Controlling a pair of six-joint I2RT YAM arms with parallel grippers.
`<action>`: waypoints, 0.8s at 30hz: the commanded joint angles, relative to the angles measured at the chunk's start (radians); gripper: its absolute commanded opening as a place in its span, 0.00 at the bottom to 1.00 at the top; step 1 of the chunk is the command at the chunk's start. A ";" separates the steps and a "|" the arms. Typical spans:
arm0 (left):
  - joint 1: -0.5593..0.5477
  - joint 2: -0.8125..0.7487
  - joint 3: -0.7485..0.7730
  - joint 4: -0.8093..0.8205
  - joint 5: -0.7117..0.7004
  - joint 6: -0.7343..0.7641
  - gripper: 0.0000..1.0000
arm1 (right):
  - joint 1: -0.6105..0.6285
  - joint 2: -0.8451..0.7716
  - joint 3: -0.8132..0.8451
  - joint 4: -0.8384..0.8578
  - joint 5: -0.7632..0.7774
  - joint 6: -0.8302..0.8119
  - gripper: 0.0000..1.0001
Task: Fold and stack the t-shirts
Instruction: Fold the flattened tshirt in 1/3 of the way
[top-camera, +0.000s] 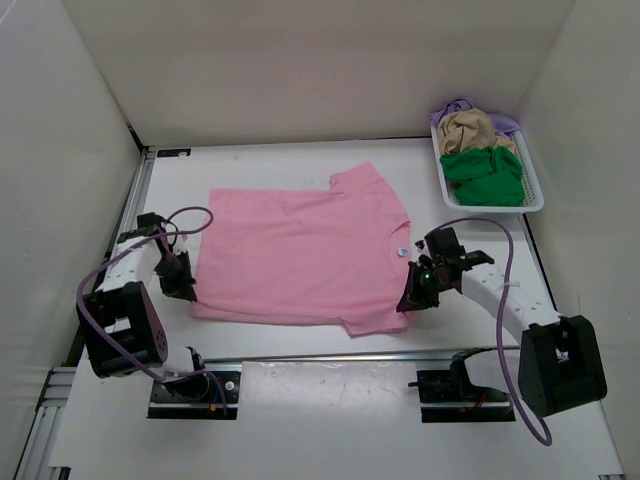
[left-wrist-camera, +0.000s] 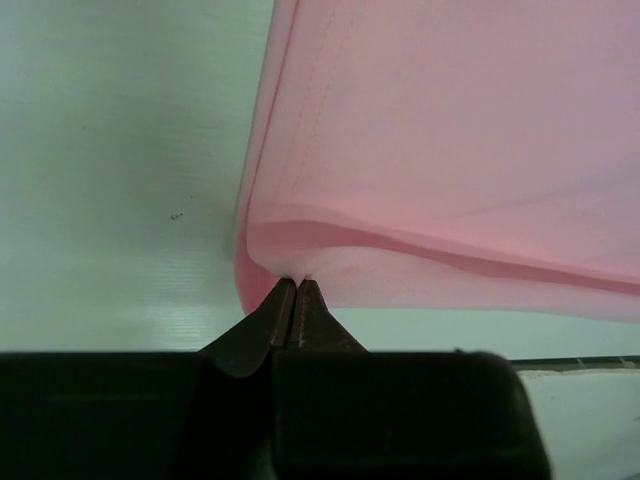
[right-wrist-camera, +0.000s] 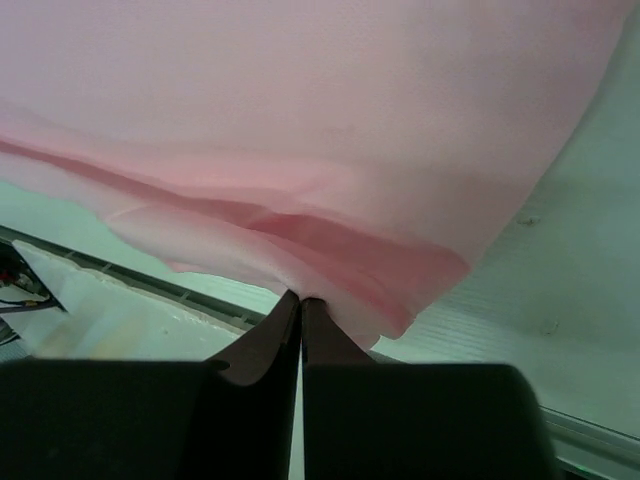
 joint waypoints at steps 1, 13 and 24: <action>0.002 -0.021 0.079 -0.026 0.058 0.007 0.10 | 0.001 0.001 0.133 -0.035 0.000 -0.059 0.00; 0.002 0.124 0.220 0.022 0.142 0.007 0.10 | -0.040 0.289 0.420 -0.035 0.062 -0.169 0.00; 0.002 0.212 0.262 0.094 0.142 0.007 0.10 | -0.077 0.506 0.543 -0.015 0.090 -0.202 0.00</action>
